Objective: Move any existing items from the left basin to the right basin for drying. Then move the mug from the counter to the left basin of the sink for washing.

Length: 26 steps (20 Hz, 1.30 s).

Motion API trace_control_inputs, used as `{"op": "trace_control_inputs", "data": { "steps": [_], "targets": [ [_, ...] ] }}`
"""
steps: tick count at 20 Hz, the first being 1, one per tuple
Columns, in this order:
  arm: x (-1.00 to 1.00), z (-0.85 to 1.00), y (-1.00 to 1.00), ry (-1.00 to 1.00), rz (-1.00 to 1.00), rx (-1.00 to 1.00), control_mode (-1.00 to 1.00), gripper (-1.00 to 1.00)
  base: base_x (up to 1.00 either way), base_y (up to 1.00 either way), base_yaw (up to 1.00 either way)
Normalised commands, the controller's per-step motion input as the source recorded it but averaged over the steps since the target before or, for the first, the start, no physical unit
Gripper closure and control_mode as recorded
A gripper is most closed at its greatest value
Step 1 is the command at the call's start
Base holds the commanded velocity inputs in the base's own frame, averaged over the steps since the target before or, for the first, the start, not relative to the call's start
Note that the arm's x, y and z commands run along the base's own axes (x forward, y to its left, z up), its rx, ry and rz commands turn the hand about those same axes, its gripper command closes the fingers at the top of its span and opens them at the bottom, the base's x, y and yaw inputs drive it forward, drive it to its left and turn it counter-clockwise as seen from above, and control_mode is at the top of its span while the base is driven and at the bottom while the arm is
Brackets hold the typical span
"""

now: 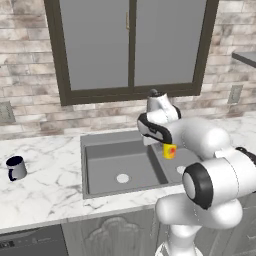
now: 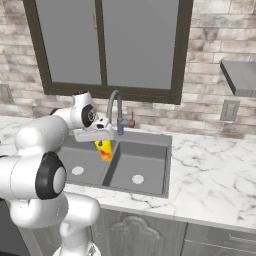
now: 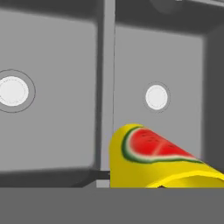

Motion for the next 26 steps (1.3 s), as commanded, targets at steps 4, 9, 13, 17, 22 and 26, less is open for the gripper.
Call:
{"op": "trace_control_inputs", "data": {
  "steps": [4,9,13,17,22,26],
  "targets": [
    [0.00,0.00,-0.57,0.00,0.00,0.02,-1.00,1.00,0.00,0.00,0.00],
    [0.00,0.00,-0.62,0.00,0.00,0.04,-1.00,1.00,0.00,0.00,0.00],
    [0.00,-0.10,-0.60,0.00,0.03,0.07,-1.00,1.00,0.00,0.00,0.00],
    [0.00,-0.31,-0.29,0.00,0.00,0.06,-1.00,1.00,0.00,0.00,0.00],
    [0.03,-0.23,-0.17,0.01,0.00,0.01,-1.00,1.00,0.00,0.00,0.00],
    [0.06,-0.20,-0.20,0.02,0.00,0.00,-1.00,1.00,0.00,0.00,0.00]
  ]
}}
